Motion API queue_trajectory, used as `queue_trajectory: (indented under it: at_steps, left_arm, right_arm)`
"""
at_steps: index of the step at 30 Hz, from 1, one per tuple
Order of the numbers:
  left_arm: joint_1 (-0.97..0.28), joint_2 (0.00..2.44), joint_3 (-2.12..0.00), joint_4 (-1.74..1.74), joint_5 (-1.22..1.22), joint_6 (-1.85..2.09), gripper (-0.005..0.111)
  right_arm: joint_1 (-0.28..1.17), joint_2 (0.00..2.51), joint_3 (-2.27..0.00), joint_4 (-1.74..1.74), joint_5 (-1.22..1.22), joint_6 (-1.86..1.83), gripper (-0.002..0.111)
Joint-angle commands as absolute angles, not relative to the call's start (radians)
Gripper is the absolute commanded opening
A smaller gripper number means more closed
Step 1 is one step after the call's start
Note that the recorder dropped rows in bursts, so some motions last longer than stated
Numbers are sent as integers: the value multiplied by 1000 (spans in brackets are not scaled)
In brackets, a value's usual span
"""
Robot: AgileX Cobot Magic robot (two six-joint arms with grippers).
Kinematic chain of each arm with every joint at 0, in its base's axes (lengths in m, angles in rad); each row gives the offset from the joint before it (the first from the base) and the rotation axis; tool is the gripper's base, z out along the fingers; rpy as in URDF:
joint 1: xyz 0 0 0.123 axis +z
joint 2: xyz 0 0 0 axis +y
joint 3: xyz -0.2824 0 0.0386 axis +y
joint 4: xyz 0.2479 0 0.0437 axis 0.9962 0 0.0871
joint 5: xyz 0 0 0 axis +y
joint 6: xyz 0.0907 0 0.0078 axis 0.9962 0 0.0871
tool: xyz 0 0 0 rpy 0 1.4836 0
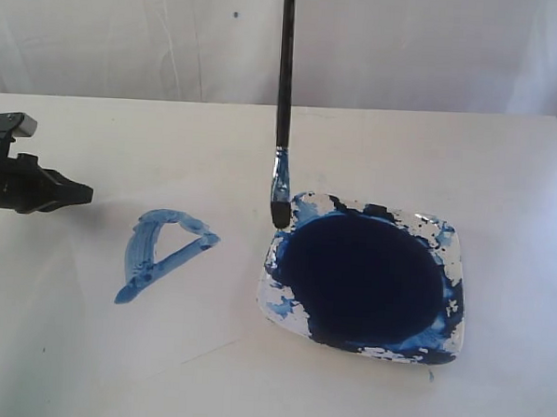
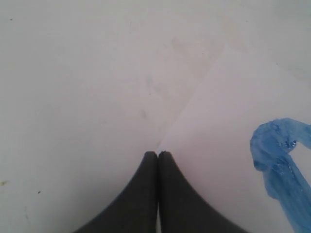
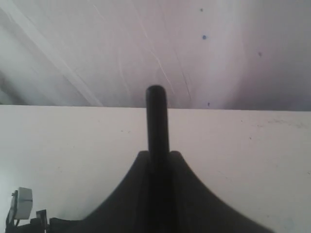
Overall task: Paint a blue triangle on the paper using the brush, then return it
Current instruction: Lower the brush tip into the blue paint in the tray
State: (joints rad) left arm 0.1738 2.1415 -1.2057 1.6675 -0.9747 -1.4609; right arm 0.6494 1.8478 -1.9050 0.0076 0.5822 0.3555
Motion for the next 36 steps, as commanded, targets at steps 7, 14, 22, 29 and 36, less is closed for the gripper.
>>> queue_trajectory:
  at_steps: [7,14,22,29,36]
  left_arm:
    - [177,2139,-1200,1661,-972,-1460,0]
    - [177,2139,-1200,1661,-972,-1460,0]
    - [177,2139,-1200,1661,-972,-1460,0]
    - [177,2139,-1200,1661,-965,-1460,0]
    - [177,2139,-1200,1661,-977,-1468,0]
  right_arm:
    - [483,1608,-1521,0,386,470,0]
    - [403,1570,-1392,0,268,548,0]
    - [327,1568,-1240,0,175,638,0]
    - [255,1568,-1155,7,123,677,0]
    - [192,1568,-1096,7,90,696,0]
